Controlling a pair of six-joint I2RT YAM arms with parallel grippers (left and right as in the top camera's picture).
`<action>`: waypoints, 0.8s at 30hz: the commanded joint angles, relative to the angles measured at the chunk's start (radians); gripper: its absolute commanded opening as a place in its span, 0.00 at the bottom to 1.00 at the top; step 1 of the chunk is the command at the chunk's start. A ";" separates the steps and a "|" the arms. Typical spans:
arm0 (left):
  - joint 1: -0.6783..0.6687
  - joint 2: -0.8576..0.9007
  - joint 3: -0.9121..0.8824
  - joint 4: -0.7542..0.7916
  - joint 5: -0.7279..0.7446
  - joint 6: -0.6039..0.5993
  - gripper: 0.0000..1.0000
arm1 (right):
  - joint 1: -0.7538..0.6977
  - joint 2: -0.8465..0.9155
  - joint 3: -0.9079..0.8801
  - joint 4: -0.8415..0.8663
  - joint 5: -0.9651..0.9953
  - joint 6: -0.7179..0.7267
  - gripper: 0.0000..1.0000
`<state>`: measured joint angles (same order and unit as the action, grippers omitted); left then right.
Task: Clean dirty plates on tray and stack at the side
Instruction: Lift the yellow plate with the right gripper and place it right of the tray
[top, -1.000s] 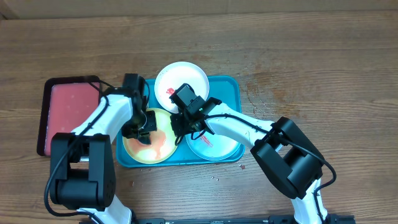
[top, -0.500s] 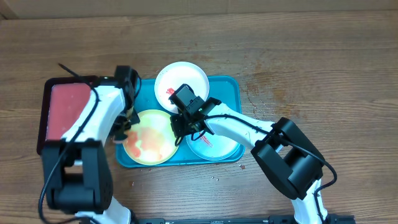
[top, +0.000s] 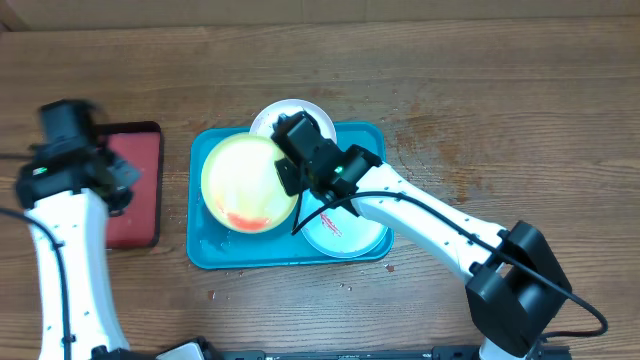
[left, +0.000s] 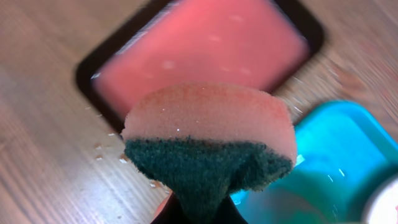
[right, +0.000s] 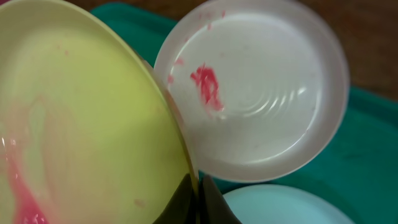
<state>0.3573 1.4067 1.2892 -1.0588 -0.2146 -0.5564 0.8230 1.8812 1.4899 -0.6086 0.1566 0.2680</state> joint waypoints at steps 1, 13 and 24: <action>0.098 0.028 0.002 0.001 0.114 -0.019 0.04 | 0.062 -0.035 0.064 0.002 0.326 -0.122 0.04; 0.177 0.114 0.002 0.001 0.187 0.022 0.04 | 0.151 -0.035 0.076 0.080 0.685 -0.466 0.04; 0.177 0.114 0.002 0.001 0.189 0.022 0.04 | 0.210 -0.035 0.076 0.229 0.803 -0.880 0.04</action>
<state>0.5308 1.5169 1.2892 -1.0588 -0.0364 -0.5480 1.0092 1.8805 1.5337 -0.4191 0.8570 -0.4339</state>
